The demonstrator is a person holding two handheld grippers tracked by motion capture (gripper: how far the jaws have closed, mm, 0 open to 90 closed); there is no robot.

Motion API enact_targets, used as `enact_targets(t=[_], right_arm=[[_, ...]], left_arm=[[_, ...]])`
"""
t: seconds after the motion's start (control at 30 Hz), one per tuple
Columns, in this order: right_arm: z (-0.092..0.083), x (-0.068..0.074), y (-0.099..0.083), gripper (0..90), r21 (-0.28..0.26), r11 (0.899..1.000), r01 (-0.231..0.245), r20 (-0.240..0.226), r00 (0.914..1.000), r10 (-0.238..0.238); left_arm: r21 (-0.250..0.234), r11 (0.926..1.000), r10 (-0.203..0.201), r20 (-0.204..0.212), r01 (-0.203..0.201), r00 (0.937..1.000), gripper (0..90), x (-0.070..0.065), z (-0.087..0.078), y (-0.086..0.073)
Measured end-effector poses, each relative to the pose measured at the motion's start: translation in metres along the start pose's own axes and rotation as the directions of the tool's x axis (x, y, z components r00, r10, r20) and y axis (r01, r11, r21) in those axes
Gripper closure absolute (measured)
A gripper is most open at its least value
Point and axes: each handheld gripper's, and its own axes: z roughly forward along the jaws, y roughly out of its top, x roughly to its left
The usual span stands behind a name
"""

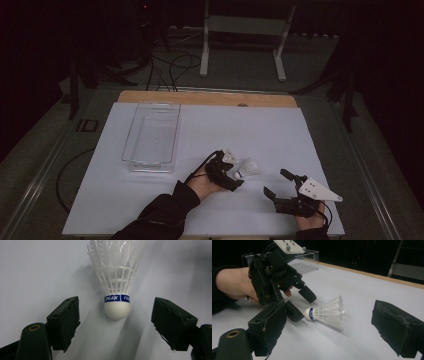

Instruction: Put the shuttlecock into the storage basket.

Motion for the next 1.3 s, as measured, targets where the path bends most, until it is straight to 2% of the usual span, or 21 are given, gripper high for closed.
enact_targets(t=[0.3, 0.43, 0.57, 0.67, 0.87, 0.97, 1.13, 1.27, 1.3], right_arm=[[0.0, 0.0, 0.0, 12.2, 0.004, 1.0, -0.001, -0.001, 1.0, 0.001], [0.0, 0.0, 0.0, 12.2, 0.005, 1.0, -0.002, -0.004, 1.0, 0.002], [0.0, 0.0, 0.0, 12.2, 0.003, 1.0, -0.003, -0.005, 1.0, 0.003], [0.0, -0.001, 0.0, 12.3, 0.005, 1.0, -0.003, -0.004, 1.0, 0.003], [0.0, 0.0, 0.0, 12.3, 0.005, 1.0, -0.002, -0.005, 1.0, 0.002], [0.0, -0.001, 0.0, 12.3, 0.007, 1.0, -0.004, -0.002, 1.0, 0.004], [0.0, 0.0, 0.0, 12.3, 0.008, 1.0, -0.005, -0.005, 1.0, 0.005], [0.0, -0.001, 0.0, 12.3, 0.007, 1.0, -0.004, -0.004, 1.0, 0.004], [0.0, -0.001, 0.0, 12.3, 0.004, 1.0, -0.003, -0.004, 1.0, 0.003]], left_arm=[[0.046, 0.9988, -0.017, -0.006, 0.017, 0.9998, 35.4, 0.002, 0.01, 0.003], [0.038, 0.9989, -0.026, -0.019, 0.027, 0.9995, 40.4, 0.003, 0.011, 0.004], [0.045, 0.999, 0.001, -0.018, 0.0, 0.9998, 46.7, 0.002, 0.011, 0.005], [0.072, 0.9961, 0.053, -0.032, -0.051, 0.9981, 52.2, -0.002, 0.011, 0.007], [0.115, 0.9894, 0.091, -0.014, -0.089, 0.9957, 63.7, -0.006, 0.012, 0.014], [0.137, 0.9867, 0.09, -0.01, -0.088, 0.9959, 64.2, -0.005, 0.012, 0.017], [0.204, 0.9753, 0.085, 0.005, -0.084, 0.9964, 64.7, -0.004, 0.014, 0.026], [0.279, 0.9547, 0.103, 0.02, -0.104, 0.9945, 64.9, -0.003, 0.016, 0.036], [0.289, 0.952, 0.098, 0.027, -0.102, 0.9948, 65.2, -0.002, 0.017, 0.037]])
